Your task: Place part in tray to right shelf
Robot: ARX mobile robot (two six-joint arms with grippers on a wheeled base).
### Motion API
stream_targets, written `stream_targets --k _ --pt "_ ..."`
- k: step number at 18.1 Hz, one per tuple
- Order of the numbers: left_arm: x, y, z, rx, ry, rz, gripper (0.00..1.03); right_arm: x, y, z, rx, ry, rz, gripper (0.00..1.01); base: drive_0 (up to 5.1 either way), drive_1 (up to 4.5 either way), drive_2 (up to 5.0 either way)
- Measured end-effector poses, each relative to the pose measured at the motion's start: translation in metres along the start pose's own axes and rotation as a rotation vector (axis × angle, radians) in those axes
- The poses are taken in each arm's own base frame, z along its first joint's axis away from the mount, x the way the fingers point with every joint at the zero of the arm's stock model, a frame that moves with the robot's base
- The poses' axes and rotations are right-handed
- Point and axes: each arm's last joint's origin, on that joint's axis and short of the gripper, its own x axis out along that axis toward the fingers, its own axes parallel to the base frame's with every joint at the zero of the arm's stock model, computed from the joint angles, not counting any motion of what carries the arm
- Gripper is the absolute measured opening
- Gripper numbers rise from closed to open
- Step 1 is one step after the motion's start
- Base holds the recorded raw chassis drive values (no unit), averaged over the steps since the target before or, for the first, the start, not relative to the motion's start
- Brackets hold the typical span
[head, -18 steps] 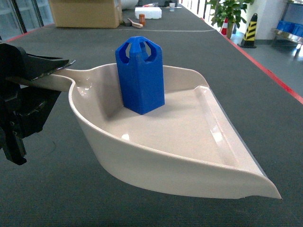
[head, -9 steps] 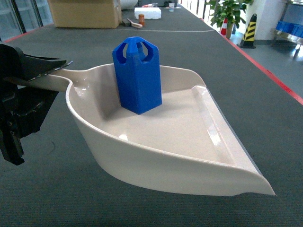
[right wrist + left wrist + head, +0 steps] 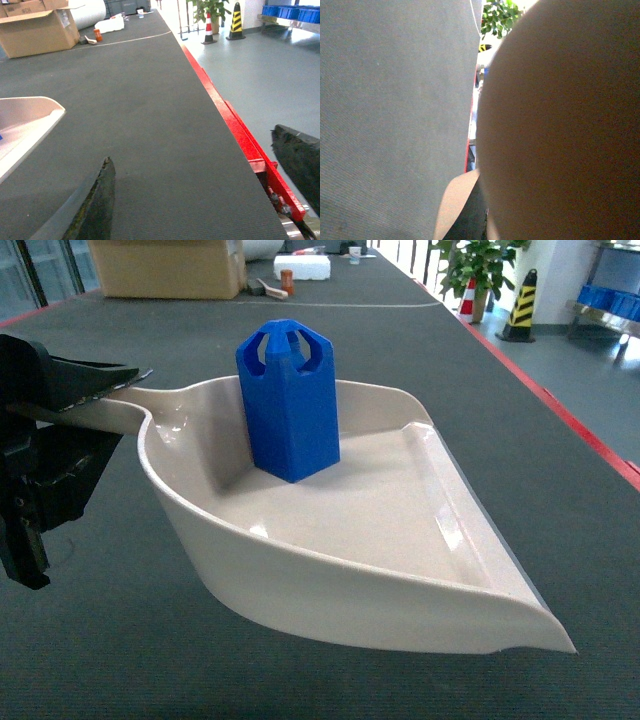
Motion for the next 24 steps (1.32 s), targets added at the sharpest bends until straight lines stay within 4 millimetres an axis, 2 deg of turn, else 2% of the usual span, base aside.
stream_targets --k 1,5,24 --pt "0.0 -0.0002 0.0001 0.0 -0.003 -0.002 0.15 0.0 0.0 -0.0001 0.001 0.002 0.0 1.0 5.1 -2.35 -2.3" --pt "0.0 -0.0003 0.0001 0.0 -0.002 -0.002 0.15 0.0 0.0 -0.0001 0.001 0.001 0.0 0.97 5.1 -2.31 -2.3" --pt "-0.0001 -0.0001 0.0 0.0 0.0 -0.002 0.15 0.0 0.0 -0.0001 0.001 0.001 0.0 0.98 5.0 -2.6 -2.2"
